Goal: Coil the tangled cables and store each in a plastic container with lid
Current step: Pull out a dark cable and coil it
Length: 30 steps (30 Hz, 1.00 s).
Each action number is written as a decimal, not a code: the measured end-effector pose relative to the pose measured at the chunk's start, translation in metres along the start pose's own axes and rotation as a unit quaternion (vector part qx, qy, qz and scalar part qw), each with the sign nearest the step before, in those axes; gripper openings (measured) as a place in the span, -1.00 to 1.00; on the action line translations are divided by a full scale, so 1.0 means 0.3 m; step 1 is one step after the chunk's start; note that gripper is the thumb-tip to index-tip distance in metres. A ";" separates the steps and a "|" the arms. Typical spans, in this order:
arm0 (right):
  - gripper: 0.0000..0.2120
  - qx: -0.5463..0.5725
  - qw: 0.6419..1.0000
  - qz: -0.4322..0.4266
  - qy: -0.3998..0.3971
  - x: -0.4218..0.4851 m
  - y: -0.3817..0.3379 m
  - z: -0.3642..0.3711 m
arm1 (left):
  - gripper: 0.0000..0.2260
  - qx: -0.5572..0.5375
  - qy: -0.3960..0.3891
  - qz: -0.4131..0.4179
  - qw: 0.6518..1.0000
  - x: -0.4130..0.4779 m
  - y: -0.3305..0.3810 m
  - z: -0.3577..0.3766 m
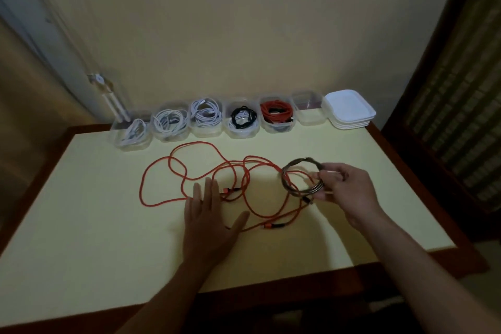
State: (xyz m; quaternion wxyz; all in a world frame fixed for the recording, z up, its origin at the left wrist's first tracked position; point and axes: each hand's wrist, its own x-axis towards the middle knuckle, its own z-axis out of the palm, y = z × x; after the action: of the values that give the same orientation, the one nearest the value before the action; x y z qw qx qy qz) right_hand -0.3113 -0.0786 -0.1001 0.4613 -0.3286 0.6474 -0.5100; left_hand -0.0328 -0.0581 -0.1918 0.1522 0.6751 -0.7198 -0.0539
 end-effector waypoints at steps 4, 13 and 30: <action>-0.84 0.003 0.999 0.009 0.047 0.197 -0.031 0.030 | -0.05 0.017 -0.001 0.008 1.000 0.068 -0.021 0.027; -0.80 -0.143 0.964 -0.146 0.172 0.668 -0.223 0.078 | -0.08 0.040 -0.026 0.019 0.999 0.127 -0.028 0.044; -0.71 -0.504 0.835 -0.209 0.072 0.871 -0.192 0.155 | -0.10 0.040 -0.030 0.014 0.999 0.127 -0.029 0.050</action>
State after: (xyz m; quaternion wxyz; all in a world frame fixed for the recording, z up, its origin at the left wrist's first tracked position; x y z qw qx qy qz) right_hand -0.3641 -0.3445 -0.1158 0.0667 -0.6053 0.7622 -0.2197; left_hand -0.0304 -0.0985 -0.2028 0.1036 0.6688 -0.7350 -0.0431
